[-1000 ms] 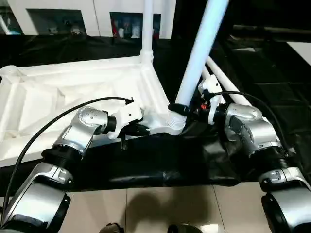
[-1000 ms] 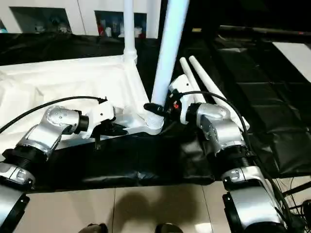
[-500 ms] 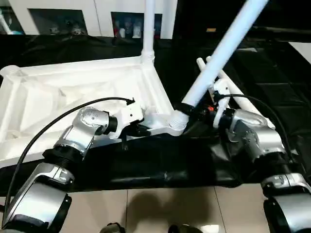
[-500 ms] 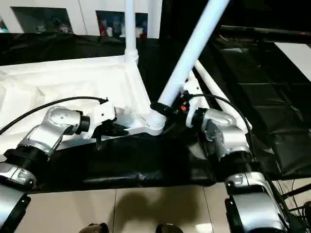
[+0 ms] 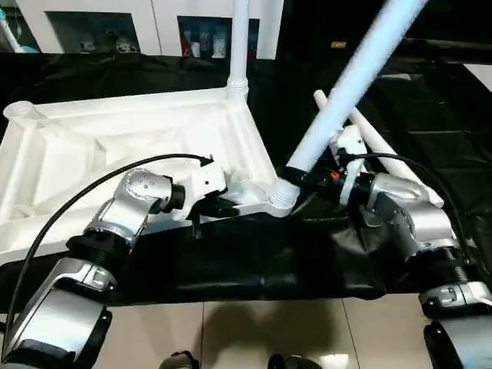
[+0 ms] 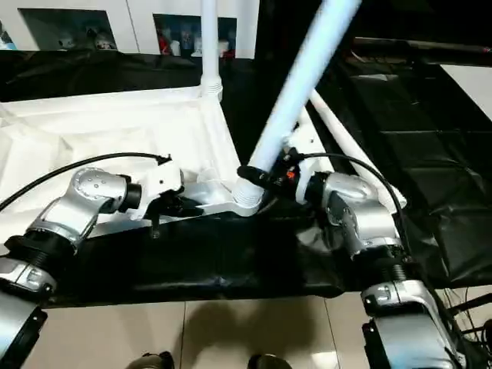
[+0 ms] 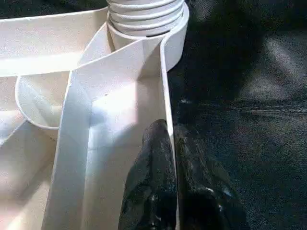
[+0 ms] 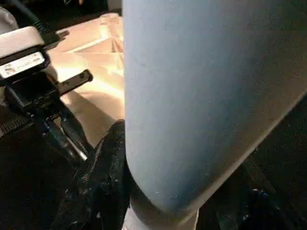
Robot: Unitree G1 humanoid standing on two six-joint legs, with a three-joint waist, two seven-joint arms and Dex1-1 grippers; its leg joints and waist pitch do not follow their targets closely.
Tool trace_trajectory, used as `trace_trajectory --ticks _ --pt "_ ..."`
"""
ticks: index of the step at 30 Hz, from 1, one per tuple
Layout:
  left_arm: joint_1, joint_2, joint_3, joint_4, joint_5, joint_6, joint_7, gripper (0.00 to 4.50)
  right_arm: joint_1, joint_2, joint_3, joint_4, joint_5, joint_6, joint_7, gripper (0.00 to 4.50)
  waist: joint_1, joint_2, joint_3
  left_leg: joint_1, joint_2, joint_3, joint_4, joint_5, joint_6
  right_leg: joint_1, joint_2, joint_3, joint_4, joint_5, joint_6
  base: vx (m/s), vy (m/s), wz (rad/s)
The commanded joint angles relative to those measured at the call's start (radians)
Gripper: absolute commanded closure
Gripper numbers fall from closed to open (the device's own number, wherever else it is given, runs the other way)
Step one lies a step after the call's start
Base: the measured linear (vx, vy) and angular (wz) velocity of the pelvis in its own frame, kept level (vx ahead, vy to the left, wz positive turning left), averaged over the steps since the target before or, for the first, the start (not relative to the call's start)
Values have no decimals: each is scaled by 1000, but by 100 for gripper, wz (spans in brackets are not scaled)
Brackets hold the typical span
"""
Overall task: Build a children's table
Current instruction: Insert table leg to table base
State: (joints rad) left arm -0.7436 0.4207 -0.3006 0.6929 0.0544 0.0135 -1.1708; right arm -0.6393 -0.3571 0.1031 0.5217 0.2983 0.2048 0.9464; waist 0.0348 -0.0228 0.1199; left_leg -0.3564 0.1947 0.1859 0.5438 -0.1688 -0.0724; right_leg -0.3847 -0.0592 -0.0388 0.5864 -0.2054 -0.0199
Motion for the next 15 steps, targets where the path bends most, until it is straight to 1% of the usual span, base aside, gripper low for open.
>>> trace_trajectory --ticks 1,2,3,4,5,6,8,9,10,12,15 --pt "-23 2 6 -64 -13 -35 -32 450 88 -13 152 152 -181 100 -6 267 0 14 -40 11 46 -11 -68 -264 21 24 -80 49 -71 -191 -255 0 0 0" --pt "-23 2 6 -64 -13 -35 -32 450 88 -13 152 152 -181 100 -6 267 0 14 -40 10 46 -12 -69 -268 19 24 -80 49 -70 -200 -253 0 0 0" --pt "-20 3 6 -67 -13 -35 -32 450 78 -12 168 156 -188 98 7 267 -1 12 -41 11 45 -12 -69 -270 17 23 -79 49 -70 -210 -249 0 0 0" --pt "-19 3 5 -68 -13 -35 -33 450 75 -11 173 157 -191 97 12 267 -3 12 -39 8 45 -13 -70 -272 16 23 -79 49 -70 -218 -246 0 0 0" --pt "-18 4 5 -70 -15 -35 -33 450 68 -10 186 159 -194 100 24 267 -1 14 -39 12 46 -12 -69 -275 16 20 -81 50 -74 -229 -242 0 0 0" --pt "-16 4 4 -72 -15 -35 -33 450 66 -11 197 157 -196 108 36 267 -1 13 -41 13 46 -11 -69 -269 16 21 -81 51 -73 -221 -243 0 0 0" --pt "-15 4 4 -73 -15 -35 -33 450 66 -13 202 155 -197 110 40 267 -1 13 -42 12 47 -12 -69 -256 14 22 -80 50 -70 -195 -245 0 0 0" --pt "-13 6 5 -77 -16 -34 -33 450 74 -23 225 143 -206 112 59 267 -1 12 -44 12 47 -11 -68 -252 16 23 -79 50 -69 -180 -247 0 0 0" --pt "-12 6 5 -79 -16 -33 -33 450 76 -25 231 140 -210 110 64 267 -1 12 -44 11 47 -12 -69 -245 17 24 -78 49 -67 -153 -251 0 0 0" --pt "-9 7 5 -83 -17 -32 -33 450 80 -26 234 139 -212 112 66 267 -2 12 -47 13 48 -10 -67 -244 17 25 -77 49 -64 -118 -262 0 0 0" --pt "-6 7 4 -88 -18 -29 -32 450 81 -10 205 174 -207 108 29 267 -1 13 -48 14 46 -9 -68 -253 13 25 -77 49 -64 -119 -265 0 0 0"
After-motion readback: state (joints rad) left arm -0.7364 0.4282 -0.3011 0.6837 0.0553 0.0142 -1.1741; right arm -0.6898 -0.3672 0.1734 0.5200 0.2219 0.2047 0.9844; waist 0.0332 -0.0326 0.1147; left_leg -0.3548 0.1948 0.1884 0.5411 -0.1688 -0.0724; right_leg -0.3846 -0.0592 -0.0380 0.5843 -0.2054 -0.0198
